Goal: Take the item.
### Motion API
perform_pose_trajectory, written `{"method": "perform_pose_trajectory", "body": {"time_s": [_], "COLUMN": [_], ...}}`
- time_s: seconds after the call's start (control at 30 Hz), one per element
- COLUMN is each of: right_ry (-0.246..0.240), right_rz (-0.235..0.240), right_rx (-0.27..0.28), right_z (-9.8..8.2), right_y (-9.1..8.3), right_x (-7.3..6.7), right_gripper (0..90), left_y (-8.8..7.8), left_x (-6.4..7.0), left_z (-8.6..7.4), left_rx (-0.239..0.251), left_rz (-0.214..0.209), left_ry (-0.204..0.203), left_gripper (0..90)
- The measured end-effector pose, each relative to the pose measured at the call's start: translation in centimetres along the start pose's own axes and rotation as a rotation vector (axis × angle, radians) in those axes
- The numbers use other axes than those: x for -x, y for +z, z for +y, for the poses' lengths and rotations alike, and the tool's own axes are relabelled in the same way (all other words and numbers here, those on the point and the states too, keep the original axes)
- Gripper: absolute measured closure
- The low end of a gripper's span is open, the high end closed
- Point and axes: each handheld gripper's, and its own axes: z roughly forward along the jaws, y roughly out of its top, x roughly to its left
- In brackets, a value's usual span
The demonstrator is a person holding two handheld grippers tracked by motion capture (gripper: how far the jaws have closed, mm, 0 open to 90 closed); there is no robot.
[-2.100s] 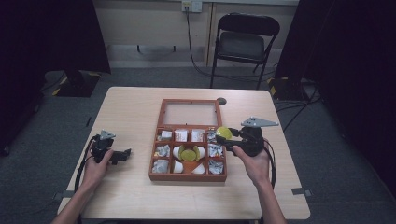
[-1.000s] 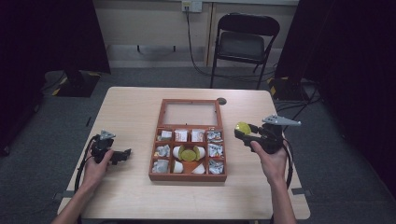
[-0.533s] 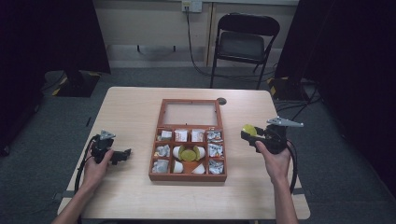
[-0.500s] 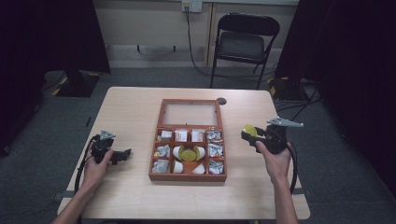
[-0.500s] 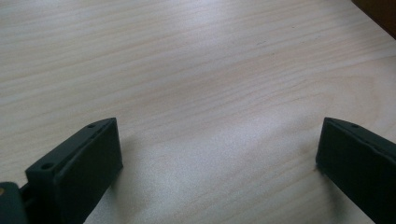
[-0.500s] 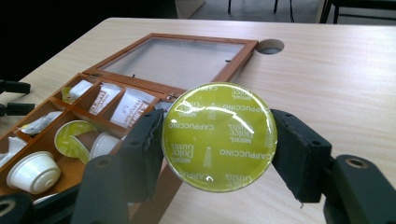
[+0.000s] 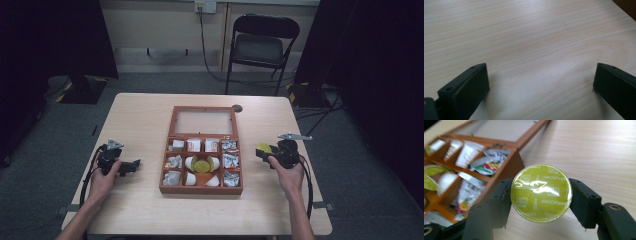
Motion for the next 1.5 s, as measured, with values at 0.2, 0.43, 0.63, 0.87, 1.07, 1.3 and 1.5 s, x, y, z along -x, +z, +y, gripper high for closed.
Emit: {"method": "perform_pose_trajectory", "body": {"time_s": [0.2,0.43,0.63,0.87,1.07,1.3,1.5], "right_ry": [-0.002,-0.019,-0.015,-0.014,-0.015,-0.005,0.005], "right_rz": [-0.018,-0.03,-0.034,-0.036,-0.034,-0.038,-0.041], "right_rx": [-0.037,-0.077,-0.087,-0.103,-0.099,-0.101,-0.085], "right_z": [-0.7,-1.3,-1.5,-1.7,-1.6,-1.6,-1.4], "right_y": [1.2,2.5,2.8,3.3,3.4,3.3,3.1], "right_x": [0.3,0.4,0.7,0.7,0.7,0.7,0.7], "right_gripper": [38.2,38.2,38.1,38.0,37.7,29.2,19.9], "left_y": [0.0,0.0,0.0,0.0,0.0,0.0,0.0], "left_x": [0.0,0.0,0.0,0.0,0.0,0.0,0.0], "left_z": [0.0,0.0,0.0,0.0,0.0,0.0,0.0], "left_rx": [0.0,0.0,0.0,0.0,0.0,0.0,0.0], "left_rz": [0.0,0.0,0.0,0.0,0.0,0.0,0.0], "left_ry": [0.0,0.0,0.0,0.0,0.0,0.0,0.001], "left_gripper": [0.0,0.0,0.0,0.0,0.0,0.0,0.0]}}
